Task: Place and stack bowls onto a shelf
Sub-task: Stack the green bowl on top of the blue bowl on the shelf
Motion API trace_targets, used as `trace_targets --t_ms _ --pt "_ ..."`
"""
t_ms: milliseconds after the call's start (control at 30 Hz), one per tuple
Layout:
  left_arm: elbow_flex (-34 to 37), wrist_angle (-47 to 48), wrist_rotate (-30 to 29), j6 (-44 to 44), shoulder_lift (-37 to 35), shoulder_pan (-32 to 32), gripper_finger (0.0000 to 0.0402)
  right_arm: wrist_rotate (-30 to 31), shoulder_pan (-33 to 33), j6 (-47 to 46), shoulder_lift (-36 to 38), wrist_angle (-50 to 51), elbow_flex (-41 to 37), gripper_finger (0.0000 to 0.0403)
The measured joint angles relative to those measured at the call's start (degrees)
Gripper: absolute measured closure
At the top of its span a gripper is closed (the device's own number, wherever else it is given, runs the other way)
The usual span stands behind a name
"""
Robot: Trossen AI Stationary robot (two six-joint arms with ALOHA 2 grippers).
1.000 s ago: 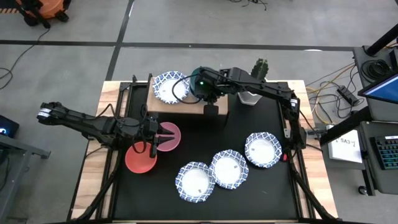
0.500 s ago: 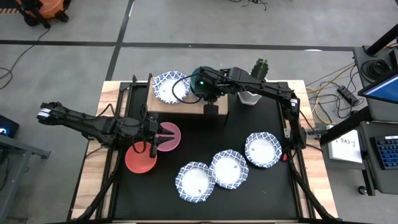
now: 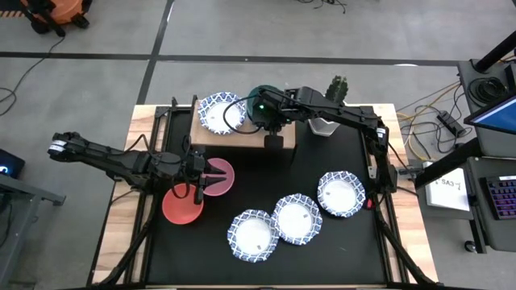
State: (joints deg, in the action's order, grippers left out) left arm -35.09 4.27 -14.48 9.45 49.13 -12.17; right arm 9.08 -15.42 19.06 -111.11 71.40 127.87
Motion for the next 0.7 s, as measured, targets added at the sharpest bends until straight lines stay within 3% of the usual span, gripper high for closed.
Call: trace_targets --t_ms 367,700 --pt "-0.5 -0.3 0.0 0.0 -0.1 0.0 0.0332 0.1 0.0 -1.0 0.1 -0.2 0.1 0.0295" --pt "-0.5 -0.4 0.0 0.0 -0.1 0.0 0.0332 0.0 0.1 -1.5 2.4 -0.2 0.1 0.0275"
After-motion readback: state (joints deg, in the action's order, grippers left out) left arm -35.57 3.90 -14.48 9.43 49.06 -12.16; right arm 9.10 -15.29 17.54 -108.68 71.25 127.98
